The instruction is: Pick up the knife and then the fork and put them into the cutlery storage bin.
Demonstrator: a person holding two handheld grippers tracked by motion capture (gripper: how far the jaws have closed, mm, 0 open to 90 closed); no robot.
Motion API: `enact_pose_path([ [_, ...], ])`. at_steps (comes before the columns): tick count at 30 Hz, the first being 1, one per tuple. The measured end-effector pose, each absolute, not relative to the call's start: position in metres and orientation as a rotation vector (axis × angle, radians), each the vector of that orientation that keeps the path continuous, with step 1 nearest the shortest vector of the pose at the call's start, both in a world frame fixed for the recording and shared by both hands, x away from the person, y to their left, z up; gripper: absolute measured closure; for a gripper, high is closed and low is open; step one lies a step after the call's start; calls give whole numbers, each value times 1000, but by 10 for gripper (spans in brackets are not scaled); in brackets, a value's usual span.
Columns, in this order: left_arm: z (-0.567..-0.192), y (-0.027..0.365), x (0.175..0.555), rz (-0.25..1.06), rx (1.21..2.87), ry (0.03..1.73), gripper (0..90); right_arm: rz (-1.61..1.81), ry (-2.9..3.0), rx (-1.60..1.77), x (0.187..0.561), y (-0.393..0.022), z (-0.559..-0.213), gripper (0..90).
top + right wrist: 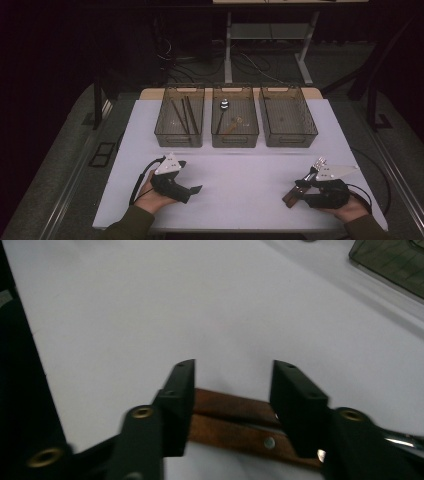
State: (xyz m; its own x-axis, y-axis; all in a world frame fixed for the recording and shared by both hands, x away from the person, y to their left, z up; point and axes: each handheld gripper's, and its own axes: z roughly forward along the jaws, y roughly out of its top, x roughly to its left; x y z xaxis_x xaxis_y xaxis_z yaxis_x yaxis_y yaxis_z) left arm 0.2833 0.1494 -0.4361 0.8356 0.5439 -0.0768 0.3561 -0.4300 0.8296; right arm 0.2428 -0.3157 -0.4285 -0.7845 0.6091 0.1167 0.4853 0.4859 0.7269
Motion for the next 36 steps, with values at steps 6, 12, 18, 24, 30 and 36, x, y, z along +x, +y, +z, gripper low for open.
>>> enact_pose_path([
  [6,-436,149,284,250,2067,656,0,1163,2649,893,241,-319,-430,854],
  [12,-435,149,284,246,2060,653,0,1097,2714,842,238,-312,-433,895],
  [18,-436,148,284,239,2067,652,0,1062,2754,834,238,-310,-436,895],
  [24,-437,147,284,228,2073,650,0,1052,2766,827,238,-308,-438,895],
  [30,-437,145,284,221,2078,643,0,1048,2761,836,239,-307,-438,895],
  [36,-437,145,284,219,2077,643,0,1050,2755,825,242,-306,-439,895],
])
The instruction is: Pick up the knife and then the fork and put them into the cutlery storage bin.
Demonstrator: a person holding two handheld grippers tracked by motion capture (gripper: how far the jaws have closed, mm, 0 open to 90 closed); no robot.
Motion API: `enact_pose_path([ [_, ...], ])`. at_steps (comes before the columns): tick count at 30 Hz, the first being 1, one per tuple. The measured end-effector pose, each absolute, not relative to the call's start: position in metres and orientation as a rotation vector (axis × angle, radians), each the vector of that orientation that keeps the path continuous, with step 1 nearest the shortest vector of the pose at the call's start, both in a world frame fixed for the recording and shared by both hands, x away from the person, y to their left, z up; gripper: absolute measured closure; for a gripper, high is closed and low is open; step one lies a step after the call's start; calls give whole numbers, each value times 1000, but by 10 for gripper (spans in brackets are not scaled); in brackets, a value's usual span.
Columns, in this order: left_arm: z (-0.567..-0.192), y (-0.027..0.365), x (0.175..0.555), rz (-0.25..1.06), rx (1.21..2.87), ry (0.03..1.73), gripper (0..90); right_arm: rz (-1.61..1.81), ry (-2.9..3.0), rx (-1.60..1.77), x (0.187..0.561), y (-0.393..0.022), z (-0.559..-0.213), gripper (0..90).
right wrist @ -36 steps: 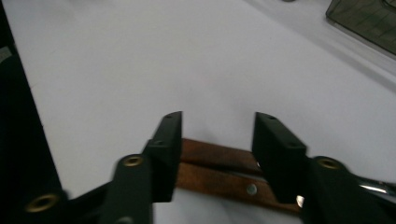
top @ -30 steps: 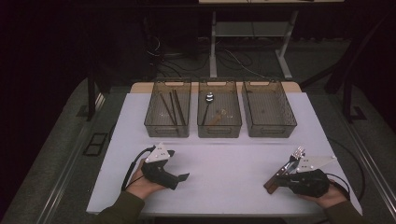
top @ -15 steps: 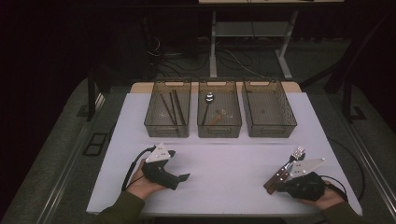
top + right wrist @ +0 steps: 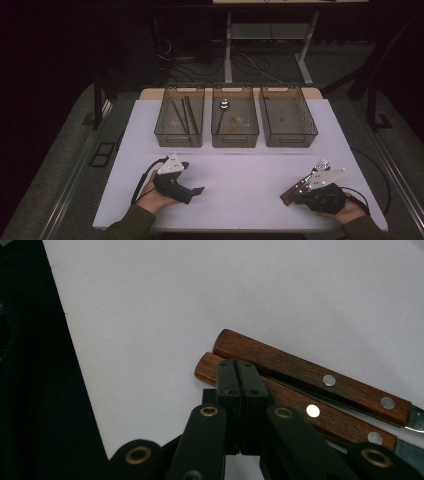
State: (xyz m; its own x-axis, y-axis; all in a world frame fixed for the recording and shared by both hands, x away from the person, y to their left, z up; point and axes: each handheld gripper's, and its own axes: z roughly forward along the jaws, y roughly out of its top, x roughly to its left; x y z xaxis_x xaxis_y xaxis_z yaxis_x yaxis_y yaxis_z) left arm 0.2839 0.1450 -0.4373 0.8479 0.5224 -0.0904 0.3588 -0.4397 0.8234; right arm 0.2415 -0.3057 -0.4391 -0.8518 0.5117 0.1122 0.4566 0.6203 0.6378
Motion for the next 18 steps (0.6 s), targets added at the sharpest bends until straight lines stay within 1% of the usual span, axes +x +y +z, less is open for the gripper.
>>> enact_pose_path([
  [18,-437,145,283,212,2076,623,0,1026,2727,820,257,-292,-439,895],
])
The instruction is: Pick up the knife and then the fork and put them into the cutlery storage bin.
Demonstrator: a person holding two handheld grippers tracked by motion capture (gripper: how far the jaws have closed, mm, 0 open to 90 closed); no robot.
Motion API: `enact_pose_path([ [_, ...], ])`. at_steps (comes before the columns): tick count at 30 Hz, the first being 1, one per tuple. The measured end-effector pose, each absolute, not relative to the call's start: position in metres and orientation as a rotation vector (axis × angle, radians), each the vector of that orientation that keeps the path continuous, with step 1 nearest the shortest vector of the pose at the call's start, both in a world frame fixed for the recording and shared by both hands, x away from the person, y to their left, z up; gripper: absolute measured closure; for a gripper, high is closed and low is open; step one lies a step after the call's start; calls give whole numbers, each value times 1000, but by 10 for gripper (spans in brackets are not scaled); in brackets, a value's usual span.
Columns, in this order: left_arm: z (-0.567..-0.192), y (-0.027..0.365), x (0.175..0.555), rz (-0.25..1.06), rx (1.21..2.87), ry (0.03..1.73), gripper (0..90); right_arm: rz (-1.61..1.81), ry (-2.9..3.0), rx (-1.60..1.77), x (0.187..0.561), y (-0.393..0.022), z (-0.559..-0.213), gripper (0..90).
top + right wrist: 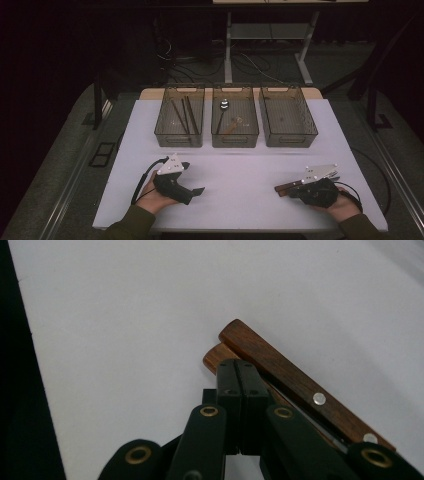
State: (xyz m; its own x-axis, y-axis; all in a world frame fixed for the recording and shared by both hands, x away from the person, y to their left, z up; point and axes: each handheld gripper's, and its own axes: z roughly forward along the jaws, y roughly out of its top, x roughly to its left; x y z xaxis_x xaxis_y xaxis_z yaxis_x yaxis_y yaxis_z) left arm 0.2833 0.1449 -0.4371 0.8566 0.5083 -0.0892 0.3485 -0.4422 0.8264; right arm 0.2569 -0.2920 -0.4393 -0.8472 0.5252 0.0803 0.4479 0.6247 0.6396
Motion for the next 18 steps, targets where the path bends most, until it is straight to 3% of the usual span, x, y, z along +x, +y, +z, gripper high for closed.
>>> enact_pose_path([
  [18,-438,143,282,217,2085,613,0,995,2709,829,279,-279,-441,895],
])
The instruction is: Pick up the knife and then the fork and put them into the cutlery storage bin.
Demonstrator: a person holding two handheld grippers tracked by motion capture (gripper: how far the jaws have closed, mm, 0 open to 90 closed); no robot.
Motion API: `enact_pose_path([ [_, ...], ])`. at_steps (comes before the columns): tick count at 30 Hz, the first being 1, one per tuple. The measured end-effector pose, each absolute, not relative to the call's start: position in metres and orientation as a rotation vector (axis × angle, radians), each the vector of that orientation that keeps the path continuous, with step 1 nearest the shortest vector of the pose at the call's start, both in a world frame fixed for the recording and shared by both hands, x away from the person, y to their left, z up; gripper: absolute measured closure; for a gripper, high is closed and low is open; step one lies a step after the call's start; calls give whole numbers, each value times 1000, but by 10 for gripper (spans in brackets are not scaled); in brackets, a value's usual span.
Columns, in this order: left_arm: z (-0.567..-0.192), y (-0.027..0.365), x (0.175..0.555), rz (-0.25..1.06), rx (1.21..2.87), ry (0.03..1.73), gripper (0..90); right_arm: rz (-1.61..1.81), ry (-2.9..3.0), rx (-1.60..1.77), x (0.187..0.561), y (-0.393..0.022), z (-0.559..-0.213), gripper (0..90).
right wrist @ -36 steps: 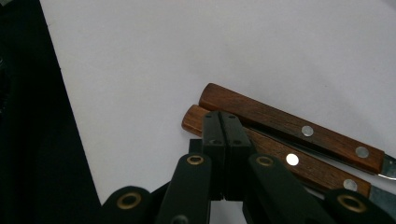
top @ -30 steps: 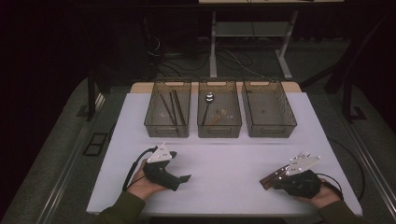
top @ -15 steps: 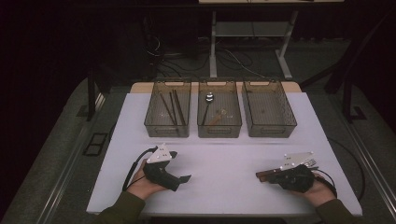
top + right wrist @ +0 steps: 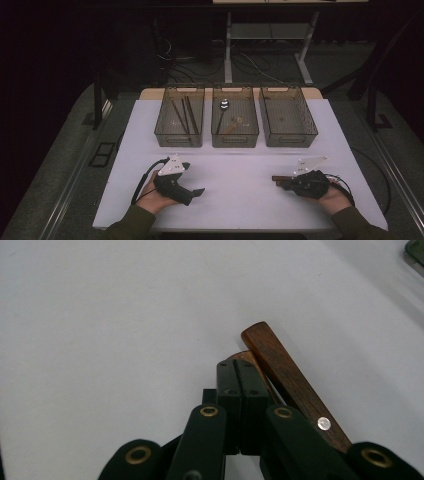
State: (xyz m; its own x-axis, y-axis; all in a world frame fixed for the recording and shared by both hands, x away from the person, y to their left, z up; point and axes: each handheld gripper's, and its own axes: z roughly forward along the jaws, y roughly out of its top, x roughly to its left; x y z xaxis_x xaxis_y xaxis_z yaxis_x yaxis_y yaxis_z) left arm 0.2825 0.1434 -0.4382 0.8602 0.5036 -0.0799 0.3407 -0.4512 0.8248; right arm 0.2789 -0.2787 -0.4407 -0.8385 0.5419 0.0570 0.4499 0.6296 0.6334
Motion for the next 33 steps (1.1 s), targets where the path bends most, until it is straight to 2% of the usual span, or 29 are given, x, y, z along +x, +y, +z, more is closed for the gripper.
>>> enact_pose_path([
  [16,-438,143,283,218,2084,610,0,945,2661,907,306,-279,-442,895],
  [22,-437,144,282,219,2082,606,0,983,2657,920,303,-282,-438,894],
  [30,-437,144,282,220,2084,608,0,1048,2591,1015,288,-303,-424,600],
  [33,-437,144,282,219,2080,610,0,1029,2581,1039,282,-313,-424,568],
])
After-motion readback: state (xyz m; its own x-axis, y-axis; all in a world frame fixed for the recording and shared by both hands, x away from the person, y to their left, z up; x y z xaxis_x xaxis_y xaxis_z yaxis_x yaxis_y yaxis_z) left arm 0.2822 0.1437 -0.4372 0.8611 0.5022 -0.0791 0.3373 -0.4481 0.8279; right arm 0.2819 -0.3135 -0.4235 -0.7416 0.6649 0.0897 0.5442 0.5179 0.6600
